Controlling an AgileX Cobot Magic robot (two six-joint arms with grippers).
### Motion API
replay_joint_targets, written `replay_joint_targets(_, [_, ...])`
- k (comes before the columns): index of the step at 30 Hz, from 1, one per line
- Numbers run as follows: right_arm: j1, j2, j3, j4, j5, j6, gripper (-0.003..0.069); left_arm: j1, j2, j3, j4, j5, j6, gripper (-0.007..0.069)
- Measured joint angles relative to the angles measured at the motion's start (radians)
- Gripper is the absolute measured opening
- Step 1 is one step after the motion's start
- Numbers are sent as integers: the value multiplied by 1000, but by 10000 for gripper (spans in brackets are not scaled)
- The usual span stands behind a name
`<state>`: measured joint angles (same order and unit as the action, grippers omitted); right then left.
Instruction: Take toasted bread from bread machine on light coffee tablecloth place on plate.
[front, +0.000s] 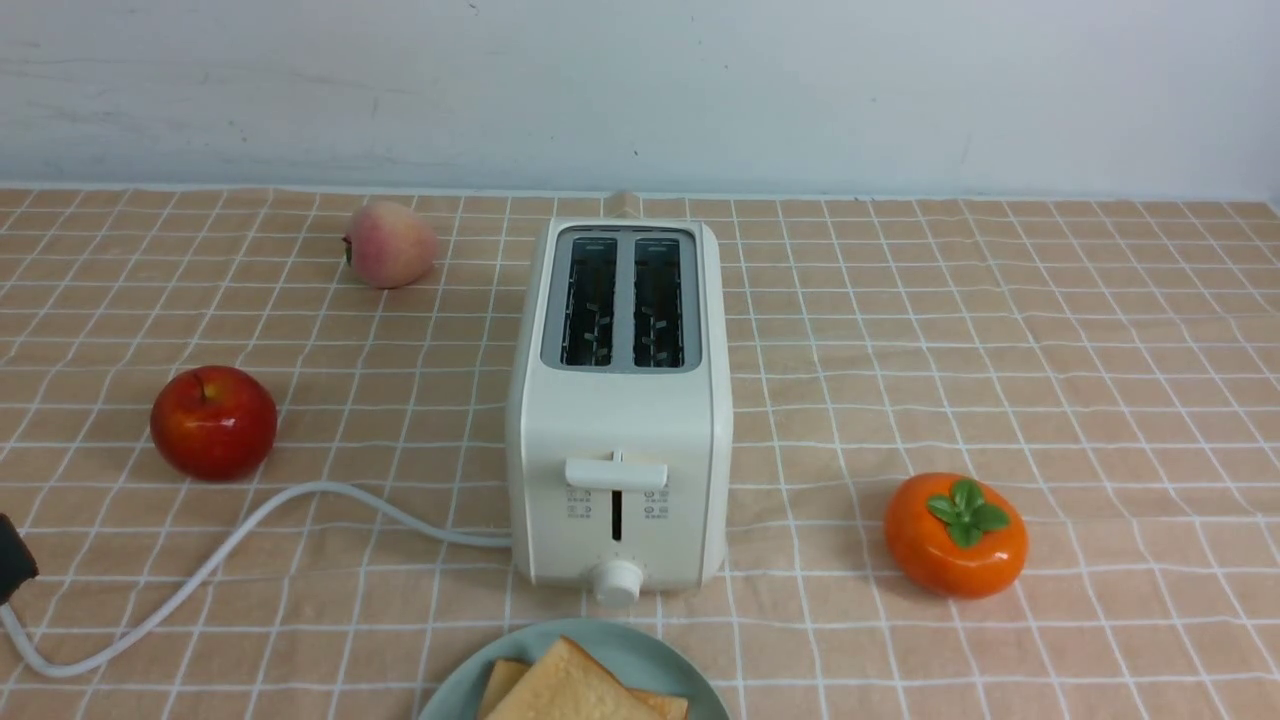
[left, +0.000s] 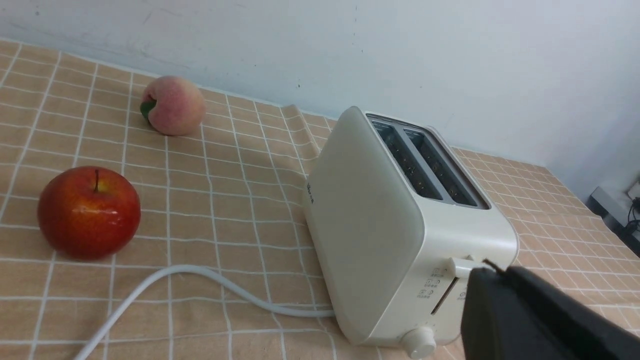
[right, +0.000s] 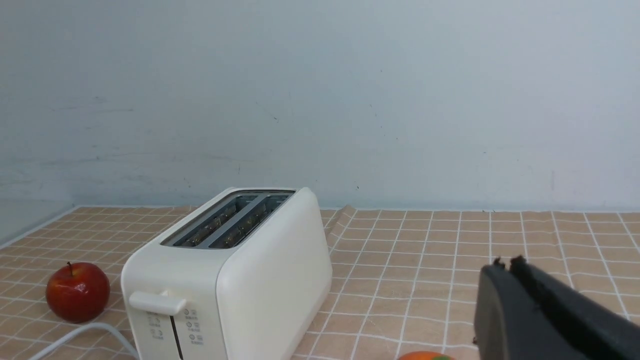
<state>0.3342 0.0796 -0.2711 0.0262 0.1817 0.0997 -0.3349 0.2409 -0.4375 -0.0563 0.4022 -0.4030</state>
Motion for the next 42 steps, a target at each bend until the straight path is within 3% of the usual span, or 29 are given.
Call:
replay_joint_targets(12, [0,0,0,0,0,0,4,0,0,11,6,-9,1,-3])
replay_joint_targets(17, [0,0,1,0,0,0,9,11,-56,121,35,-80,20,0])
replay_joint_targets(25, [0,0,2,0,0,0,12,212,-245,420,38,-204,23,3])
replay_joint_targets(32, [0,0,4,0,0,0,15,253,-251,467,38,-31,23,9])
replay_joint_targets(42, [0,0,4,0,0,0,26,253,-251,468,38,-12,23,17])
